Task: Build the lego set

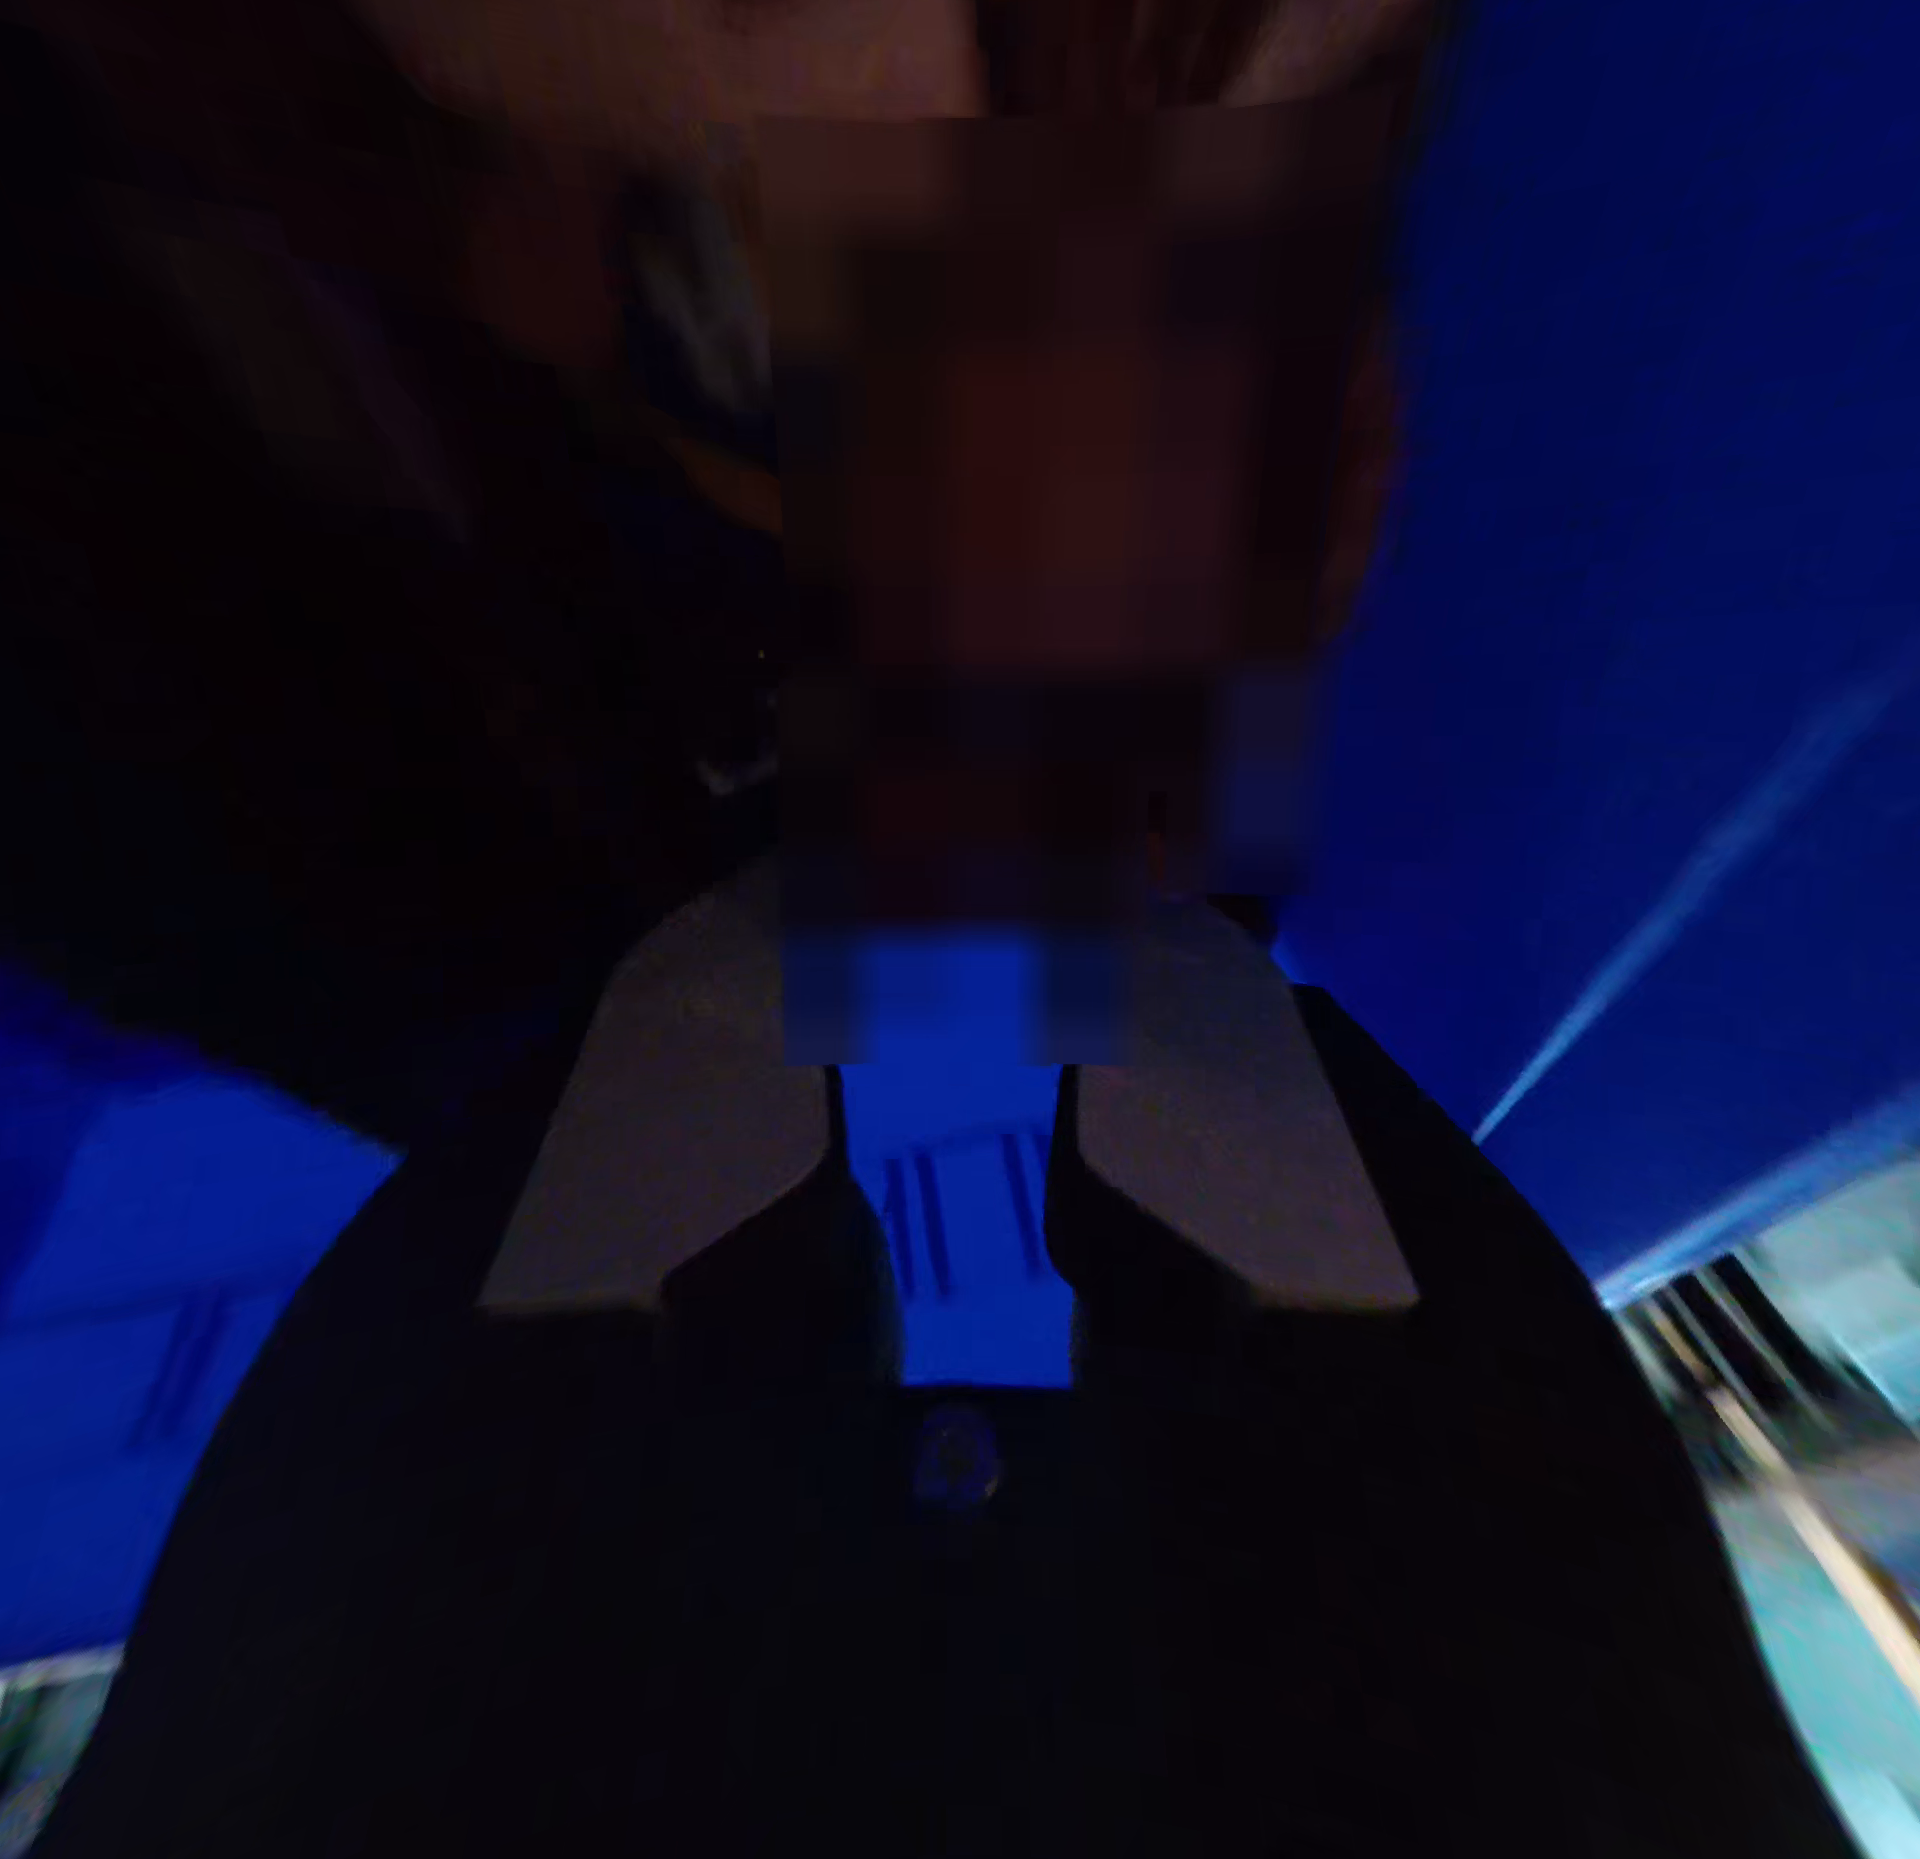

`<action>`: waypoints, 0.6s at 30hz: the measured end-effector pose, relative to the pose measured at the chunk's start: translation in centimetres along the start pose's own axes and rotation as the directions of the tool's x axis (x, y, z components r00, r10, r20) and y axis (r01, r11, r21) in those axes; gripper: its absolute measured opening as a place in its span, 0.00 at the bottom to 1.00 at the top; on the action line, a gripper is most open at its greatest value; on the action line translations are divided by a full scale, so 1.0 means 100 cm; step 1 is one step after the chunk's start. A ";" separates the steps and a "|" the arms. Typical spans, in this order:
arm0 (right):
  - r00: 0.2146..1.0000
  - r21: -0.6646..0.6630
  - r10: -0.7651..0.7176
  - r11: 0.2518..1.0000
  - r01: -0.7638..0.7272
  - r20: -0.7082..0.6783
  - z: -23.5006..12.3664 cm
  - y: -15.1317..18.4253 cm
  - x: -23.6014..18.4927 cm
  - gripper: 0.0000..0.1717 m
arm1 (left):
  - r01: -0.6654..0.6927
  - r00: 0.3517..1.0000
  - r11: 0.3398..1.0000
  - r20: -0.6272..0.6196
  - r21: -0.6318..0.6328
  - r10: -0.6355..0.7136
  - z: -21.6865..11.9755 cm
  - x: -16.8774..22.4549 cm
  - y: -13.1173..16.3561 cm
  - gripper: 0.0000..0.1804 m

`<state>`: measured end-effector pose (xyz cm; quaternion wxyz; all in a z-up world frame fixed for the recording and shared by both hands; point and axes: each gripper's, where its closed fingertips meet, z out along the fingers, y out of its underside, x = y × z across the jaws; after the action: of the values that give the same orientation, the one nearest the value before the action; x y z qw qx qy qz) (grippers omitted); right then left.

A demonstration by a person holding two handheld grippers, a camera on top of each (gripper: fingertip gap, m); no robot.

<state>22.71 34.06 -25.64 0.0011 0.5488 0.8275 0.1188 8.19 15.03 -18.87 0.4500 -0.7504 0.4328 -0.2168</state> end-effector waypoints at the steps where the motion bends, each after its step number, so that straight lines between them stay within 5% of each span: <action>1: 0.999 0.118 0.033 0.992 -0.035 0.021 -0.008 -0.017 0.000 0.20 | 0.000 1.000 1.000 -0.001 0.000 0.000 0.000 0.000 0.000 0.26; 3: 0.992 0.356 0.117 0.927 -0.123 0.038 -0.035 -0.043 0.011 0.20 | 0.000 1.000 1.000 -0.004 0.001 0.000 0.000 0.000 0.000 0.26; 6: 0.980 0.472 0.194 0.861 -0.188 0.036 -0.065 -0.038 0.029 0.28 | -0.004 1.000 1.000 -0.009 0.003 0.004 0.001 0.002 -0.001 0.26; 9: 0.977 0.461 0.206 0.864 -0.205 0.049 -0.072 -0.018 0.030 0.32 | -0.003 1.000 1.000 -0.008 0.005 0.003 0.001 0.002 -0.001 0.26; 18: 0.992 0.205 0.125 0.970 -0.128 0.029 -0.049 0.025 0.012 0.20 | 0.005 1.000 1.000 -0.014 0.005 -0.005 0.002 0.002 0.002 0.26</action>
<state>23.88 35.15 -20.26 -0.0569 0.5984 0.7987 0.0279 8.39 14.93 -19.15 0.4482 -0.7489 0.4335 -0.2241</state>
